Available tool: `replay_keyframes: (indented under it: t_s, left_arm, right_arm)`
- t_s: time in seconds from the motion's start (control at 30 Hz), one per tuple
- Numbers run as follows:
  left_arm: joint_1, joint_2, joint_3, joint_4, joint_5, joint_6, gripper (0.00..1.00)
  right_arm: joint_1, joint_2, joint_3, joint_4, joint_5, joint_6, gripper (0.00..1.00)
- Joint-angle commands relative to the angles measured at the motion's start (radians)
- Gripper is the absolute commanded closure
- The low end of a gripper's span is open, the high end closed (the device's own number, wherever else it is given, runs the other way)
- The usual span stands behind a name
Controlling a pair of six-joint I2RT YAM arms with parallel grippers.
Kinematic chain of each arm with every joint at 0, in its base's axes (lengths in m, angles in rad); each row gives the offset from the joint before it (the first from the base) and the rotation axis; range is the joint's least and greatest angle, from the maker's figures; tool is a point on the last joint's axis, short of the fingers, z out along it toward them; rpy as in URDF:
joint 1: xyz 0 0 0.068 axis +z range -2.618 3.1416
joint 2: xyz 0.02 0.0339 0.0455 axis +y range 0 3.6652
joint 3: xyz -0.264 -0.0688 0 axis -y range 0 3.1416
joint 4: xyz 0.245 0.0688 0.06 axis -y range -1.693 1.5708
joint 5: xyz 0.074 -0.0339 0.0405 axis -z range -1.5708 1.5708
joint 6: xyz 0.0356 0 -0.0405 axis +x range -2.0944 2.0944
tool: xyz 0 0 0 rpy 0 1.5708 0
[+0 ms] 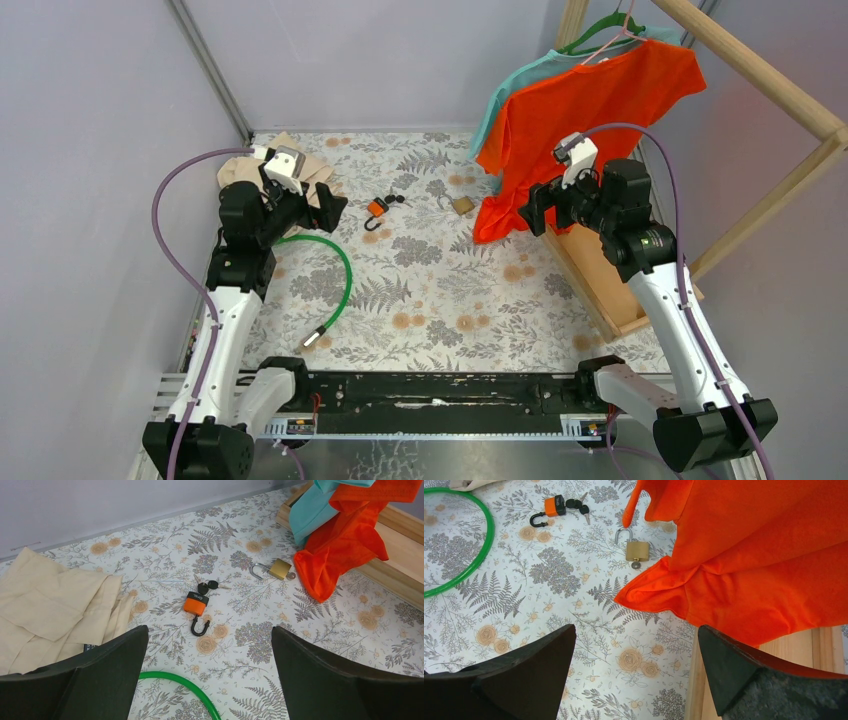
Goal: Lock with the key
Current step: Pick up the lock from the center of the board.
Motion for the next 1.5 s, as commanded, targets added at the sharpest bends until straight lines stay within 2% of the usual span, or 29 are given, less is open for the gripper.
replay_keyframes:
  t_s: [0.0, 0.37, 0.6, 0.83, 1.03, 1.27, 1.47]
  left_arm:
    - [0.008, -0.013, -0.007, 0.064, 0.009, -0.008, 0.00]
    - [0.008, -0.002, -0.013, 0.073, -0.015, -0.007, 0.00]
    - [0.007, 0.016, -0.041, 0.084, -0.033, 0.015, 0.00]
    - [0.007, 0.028, -0.109, 0.140, 0.008, 0.041, 0.00]
    - [0.006, 0.051, -0.120, 0.147, 0.010, 0.059, 0.00]
    - [0.008, 0.049, -0.134, 0.148, 0.024, 0.063, 0.00]
    - [0.007, 0.038, -0.138, 0.146, 0.026, 0.060, 0.00]
  right_arm:
    - [0.008, -0.015, 0.006, 0.033, -0.015, -0.014, 0.01]
    - [0.024, 0.022, 0.026, 0.019, 0.018, -0.068, 0.01]
    - [0.126, 0.103, 0.039, 0.038, 0.095, -0.101, 0.01]
    - [0.274, 0.239, -0.020, 0.163, 0.154, -0.147, 0.01]
    - [0.342, 0.446, -0.018, 0.285, 0.185, -0.153, 0.01]
    - [0.361, 0.758, 0.157, 0.346, 0.349, -0.041, 0.00]
    - [0.356, 0.967, 0.315, 0.322, 0.446, -0.057, 0.00]
